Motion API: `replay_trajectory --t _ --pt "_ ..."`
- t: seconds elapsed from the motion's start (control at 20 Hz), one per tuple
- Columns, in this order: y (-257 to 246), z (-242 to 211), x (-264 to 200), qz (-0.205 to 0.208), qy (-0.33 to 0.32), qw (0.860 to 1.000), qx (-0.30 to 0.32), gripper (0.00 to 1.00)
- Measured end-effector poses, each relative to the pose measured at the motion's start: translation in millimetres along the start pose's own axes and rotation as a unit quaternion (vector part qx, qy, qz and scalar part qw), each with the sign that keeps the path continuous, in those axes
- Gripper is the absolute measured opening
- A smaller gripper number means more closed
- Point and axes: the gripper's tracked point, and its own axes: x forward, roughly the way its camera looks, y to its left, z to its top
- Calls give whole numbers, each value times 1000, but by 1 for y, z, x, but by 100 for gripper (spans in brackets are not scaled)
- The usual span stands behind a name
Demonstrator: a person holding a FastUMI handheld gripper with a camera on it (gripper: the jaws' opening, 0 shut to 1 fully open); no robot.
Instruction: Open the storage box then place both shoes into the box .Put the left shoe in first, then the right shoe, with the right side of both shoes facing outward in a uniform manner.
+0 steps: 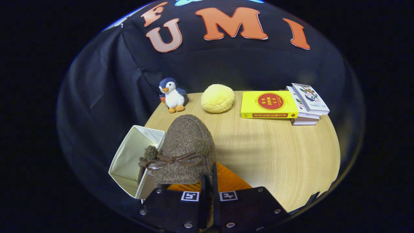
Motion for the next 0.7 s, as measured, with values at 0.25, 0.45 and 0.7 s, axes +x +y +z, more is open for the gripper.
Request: replay_trajectory --t 0.25,0.45,0.7 --pt "65 12 6 31 13 999 -1 8" --pt "113 17 16 53 25 998 -2 9" --pt "155 12 35 60 47 997 1 8"
